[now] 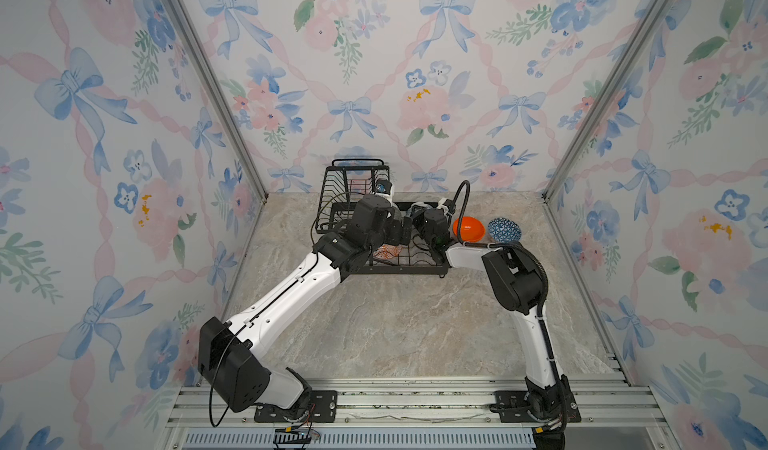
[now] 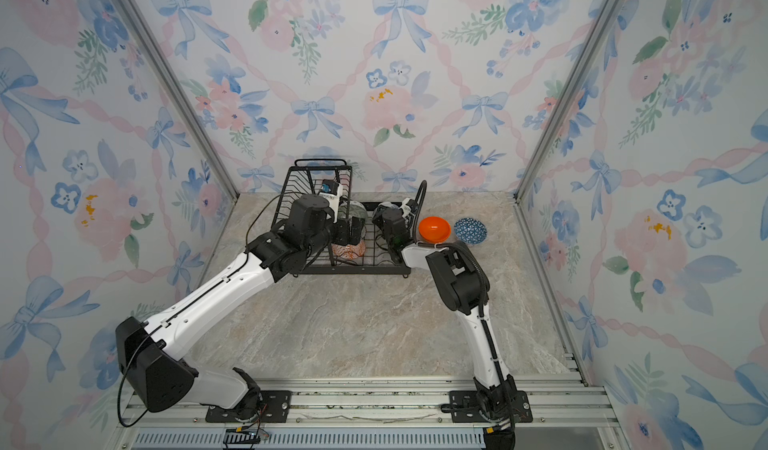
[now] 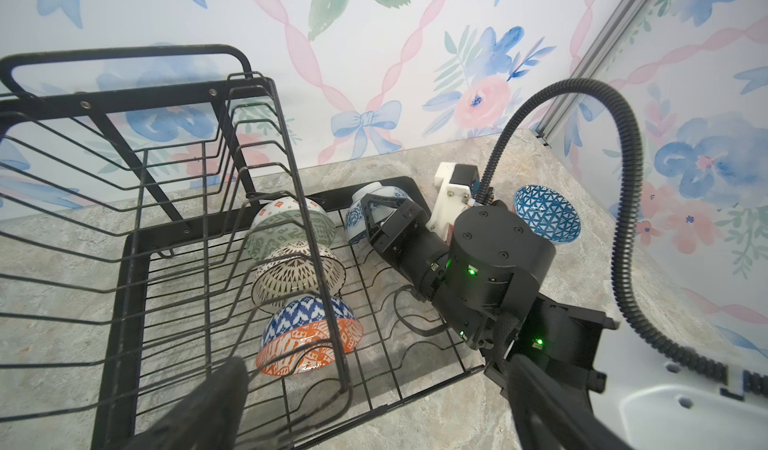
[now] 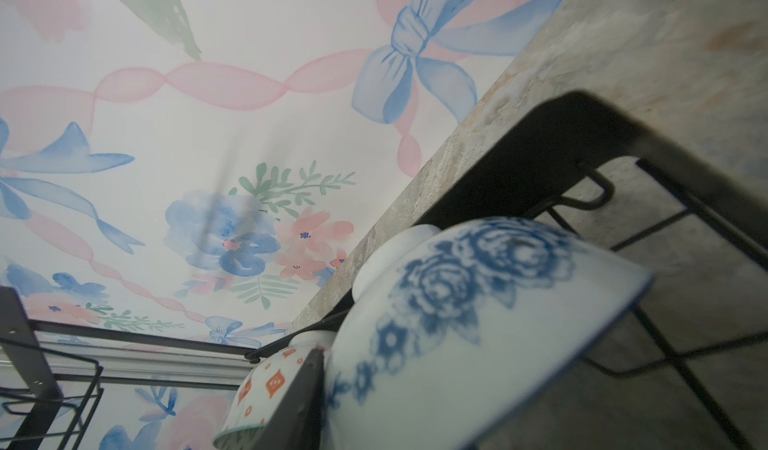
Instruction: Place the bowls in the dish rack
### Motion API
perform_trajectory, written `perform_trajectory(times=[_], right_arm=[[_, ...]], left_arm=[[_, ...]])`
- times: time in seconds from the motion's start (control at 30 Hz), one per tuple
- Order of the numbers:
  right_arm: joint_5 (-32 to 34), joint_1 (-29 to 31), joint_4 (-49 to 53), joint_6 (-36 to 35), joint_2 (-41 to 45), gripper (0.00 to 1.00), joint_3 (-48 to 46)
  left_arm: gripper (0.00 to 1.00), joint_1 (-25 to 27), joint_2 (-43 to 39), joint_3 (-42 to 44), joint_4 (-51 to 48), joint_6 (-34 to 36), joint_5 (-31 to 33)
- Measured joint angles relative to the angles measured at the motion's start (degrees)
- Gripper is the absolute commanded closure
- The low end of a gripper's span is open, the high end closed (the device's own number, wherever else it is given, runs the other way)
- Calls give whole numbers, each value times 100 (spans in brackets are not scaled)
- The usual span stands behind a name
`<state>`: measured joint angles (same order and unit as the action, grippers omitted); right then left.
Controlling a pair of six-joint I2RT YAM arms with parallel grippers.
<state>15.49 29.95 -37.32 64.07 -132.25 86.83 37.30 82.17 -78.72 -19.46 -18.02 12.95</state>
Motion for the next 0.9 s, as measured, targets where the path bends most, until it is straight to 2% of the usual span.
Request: perform_trajectory(times=[0.63, 0.9], right_arm=[[48, -105, 289, -4, 0, 59, 256], [44, -131, 334, -20, 2, 52, 264]], left_arm=[[2, 0, -28, 31, 2, -2, 0], [2, 0, -28, 31, 2, -20, 2]])
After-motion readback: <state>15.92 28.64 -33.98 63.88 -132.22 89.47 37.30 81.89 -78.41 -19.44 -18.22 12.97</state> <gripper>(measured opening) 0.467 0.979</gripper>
